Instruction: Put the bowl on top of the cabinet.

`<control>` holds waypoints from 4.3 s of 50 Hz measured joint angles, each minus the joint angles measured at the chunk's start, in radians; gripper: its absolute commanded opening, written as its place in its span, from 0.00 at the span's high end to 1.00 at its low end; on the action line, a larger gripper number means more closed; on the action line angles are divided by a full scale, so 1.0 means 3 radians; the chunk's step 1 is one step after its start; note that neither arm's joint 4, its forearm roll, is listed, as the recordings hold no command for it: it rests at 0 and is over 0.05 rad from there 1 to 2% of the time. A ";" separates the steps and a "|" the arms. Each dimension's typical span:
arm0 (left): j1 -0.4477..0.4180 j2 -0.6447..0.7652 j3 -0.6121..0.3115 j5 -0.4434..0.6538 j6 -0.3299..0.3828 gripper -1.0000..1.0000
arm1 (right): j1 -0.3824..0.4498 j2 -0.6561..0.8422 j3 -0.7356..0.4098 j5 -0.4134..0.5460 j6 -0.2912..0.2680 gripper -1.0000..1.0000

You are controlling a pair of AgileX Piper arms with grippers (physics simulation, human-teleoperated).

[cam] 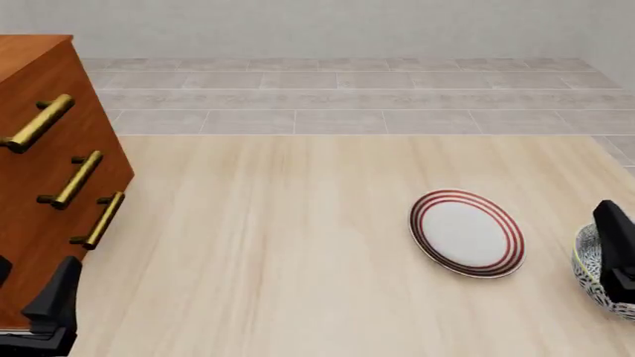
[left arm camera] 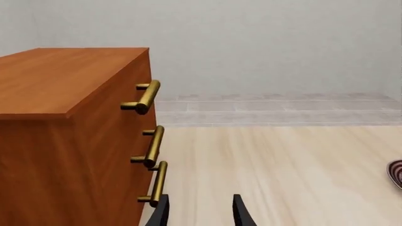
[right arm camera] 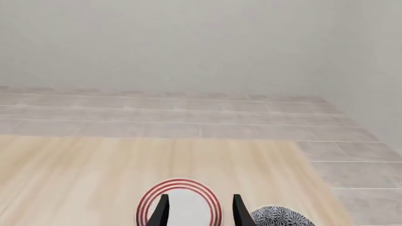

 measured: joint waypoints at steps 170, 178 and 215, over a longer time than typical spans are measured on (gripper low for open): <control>-0.0118 0.0493 0.0002 -0.0288 -0.0128 0.00 | -0.2116 0.2165 -0.1184 0.0941 -0.0120 0.00; -0.0120 0.0521 0.0002 -0.0308 -0.0120 0.00 | -0.2149 0.2269 -0.1203 0.0857 -0.0123 0.00; -0.0125 0.0641 0.0002 -0.0400 -0.0105 0.00 | -0.2465 0.2816 -0.1113 0.0386 -0.0152 0.00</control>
